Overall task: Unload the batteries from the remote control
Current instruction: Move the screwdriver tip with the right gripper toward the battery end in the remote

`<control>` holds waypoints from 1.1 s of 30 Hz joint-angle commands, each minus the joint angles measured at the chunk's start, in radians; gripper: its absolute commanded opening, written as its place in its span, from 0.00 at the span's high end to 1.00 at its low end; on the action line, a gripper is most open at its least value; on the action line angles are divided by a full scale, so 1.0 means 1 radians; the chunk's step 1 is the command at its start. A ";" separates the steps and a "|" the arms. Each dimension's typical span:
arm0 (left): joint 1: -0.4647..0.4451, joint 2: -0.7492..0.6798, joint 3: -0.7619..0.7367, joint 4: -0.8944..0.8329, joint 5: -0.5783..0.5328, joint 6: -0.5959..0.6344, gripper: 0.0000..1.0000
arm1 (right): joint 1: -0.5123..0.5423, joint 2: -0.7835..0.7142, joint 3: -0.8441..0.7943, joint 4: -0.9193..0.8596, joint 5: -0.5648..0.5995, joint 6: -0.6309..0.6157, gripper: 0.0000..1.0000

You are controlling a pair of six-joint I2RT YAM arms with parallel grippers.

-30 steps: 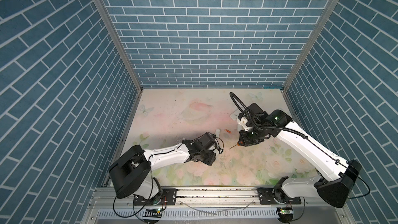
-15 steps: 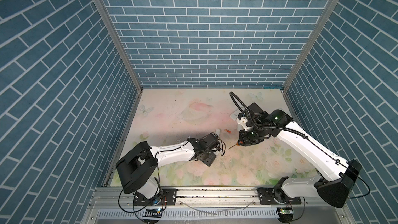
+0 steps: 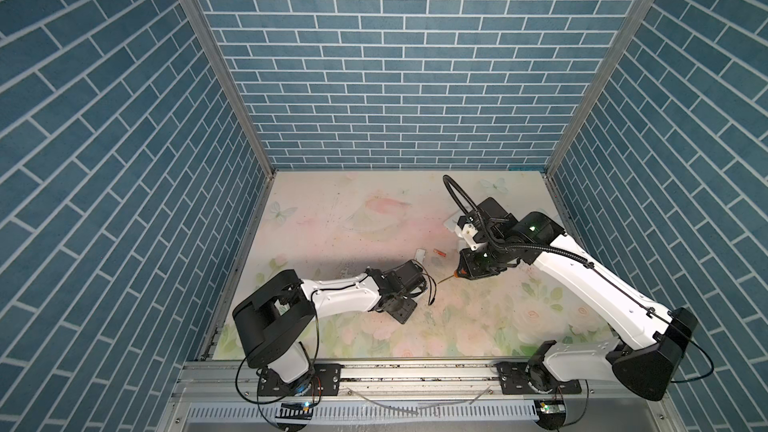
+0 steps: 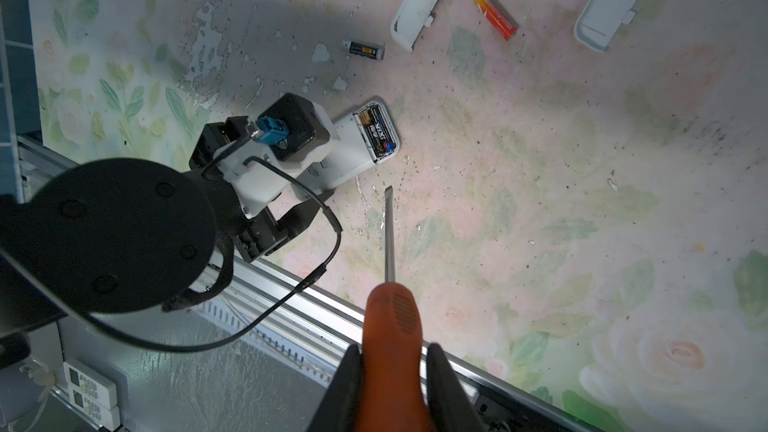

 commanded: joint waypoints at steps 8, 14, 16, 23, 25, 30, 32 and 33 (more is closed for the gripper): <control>-0.005 0.012 -0.064 0.042 0.054 0.049 0.43 | -0.001 0.053 -0.069 0.091 -0.001 -0.118 1.00; -0.005 -0.010 -0.092 0.059 0.057 0.058 0.43 | -0.001 0.094 -0.069 0.107 -0.012 -0.158 1.00; -0.005 -0.015 -0.095 0.062 0.054 0.058 0.43 | 0.000 0.111 -0.063 0.105 -0.013 -0.163 1.00; -0.005 -0.011 -0.104 0.078 0.061 0.056 0.43 | 0.000 0.164 -0.031 0.093 -0.027 -0.181 1.00; -0.006 -0.009 -0.109 0.086 0.063 0.057 0.44 | 0.000 0.172 -0.025 0.096 -0.026 -0.181 1.00; -0.006 -0.010 -0.112 0.092 0.062 0.061 0.44 | 0.000 0.186 -0.014 0.105 -0.027 -0.180 1.00; -0.006 -0.010 -0.113 0.095 0.065 0.060 0.44 | 0.000 0.187 -0.008 0.108 -0.027 -0.181 1.00; -0.005 -0.010 -0.114 0.096 0.066 0.061 0.44 | 0.000 0.190 -0.004 0.107 -0.029 -0.181 1.00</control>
